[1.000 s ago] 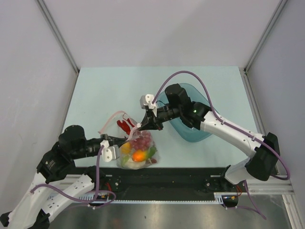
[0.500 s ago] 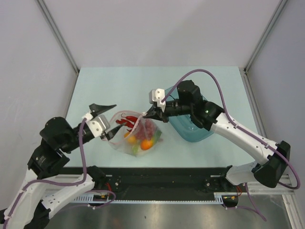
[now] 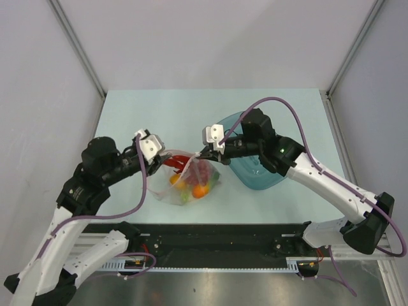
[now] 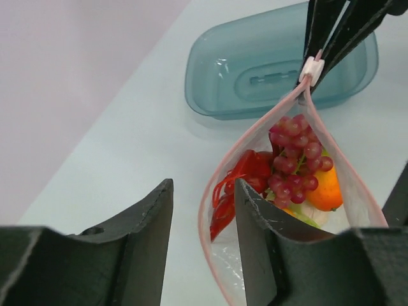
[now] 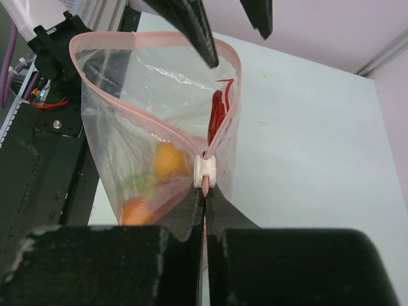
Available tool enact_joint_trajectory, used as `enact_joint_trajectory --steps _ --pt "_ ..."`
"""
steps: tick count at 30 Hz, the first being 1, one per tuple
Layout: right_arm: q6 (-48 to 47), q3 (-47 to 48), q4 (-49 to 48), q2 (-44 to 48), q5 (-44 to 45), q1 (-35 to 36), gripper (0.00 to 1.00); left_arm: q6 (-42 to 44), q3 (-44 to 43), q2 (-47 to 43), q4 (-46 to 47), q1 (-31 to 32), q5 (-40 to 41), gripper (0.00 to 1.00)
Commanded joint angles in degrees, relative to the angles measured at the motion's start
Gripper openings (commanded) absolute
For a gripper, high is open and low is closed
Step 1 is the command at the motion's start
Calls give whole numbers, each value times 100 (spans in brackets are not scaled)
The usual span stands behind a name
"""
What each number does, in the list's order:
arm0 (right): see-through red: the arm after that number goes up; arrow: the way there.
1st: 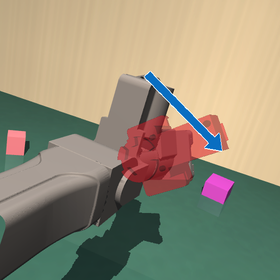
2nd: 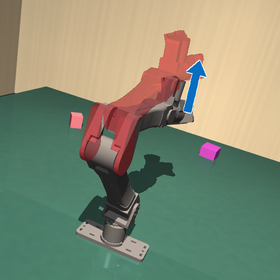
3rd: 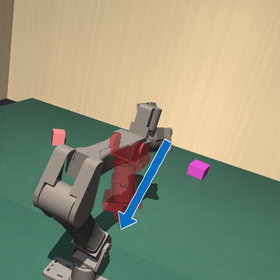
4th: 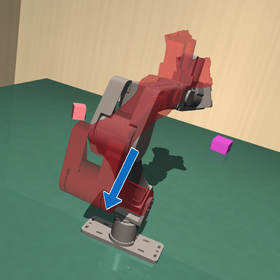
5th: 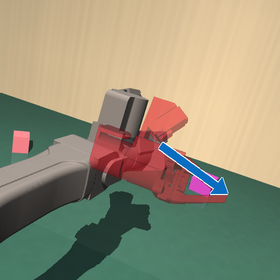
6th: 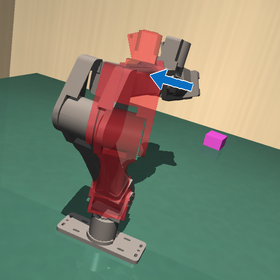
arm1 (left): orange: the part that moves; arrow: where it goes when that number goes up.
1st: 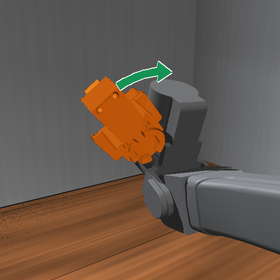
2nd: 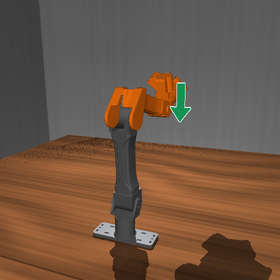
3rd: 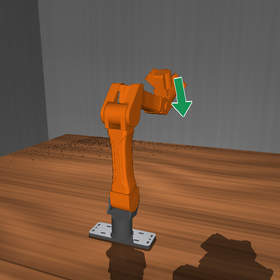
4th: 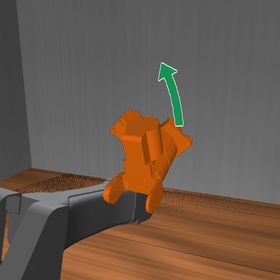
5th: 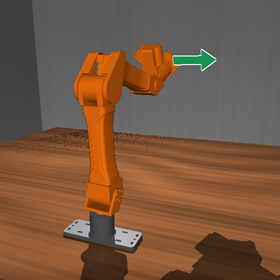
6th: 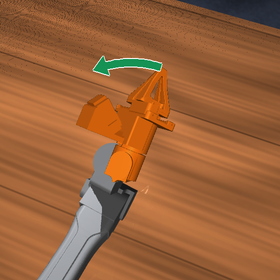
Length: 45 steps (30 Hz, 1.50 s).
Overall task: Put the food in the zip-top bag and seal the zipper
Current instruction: Zip the zipper food storage bag at the center of the board.
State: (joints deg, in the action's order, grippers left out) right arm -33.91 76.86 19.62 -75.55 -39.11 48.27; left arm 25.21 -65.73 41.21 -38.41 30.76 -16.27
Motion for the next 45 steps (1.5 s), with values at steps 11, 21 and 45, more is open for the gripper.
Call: enact_joint_trajectory --steps 11,21,45 --pt "174 242 -19 365 105 95 0 72 -1451 1450 -343 588 -2346 43" --pt "192 233 25 409 44 16 0 63 -950 1697 404 861 -2337 41" --pt "403 14 244 734 35 -801 0 853 -607 1223 -843 79 -1809 0"
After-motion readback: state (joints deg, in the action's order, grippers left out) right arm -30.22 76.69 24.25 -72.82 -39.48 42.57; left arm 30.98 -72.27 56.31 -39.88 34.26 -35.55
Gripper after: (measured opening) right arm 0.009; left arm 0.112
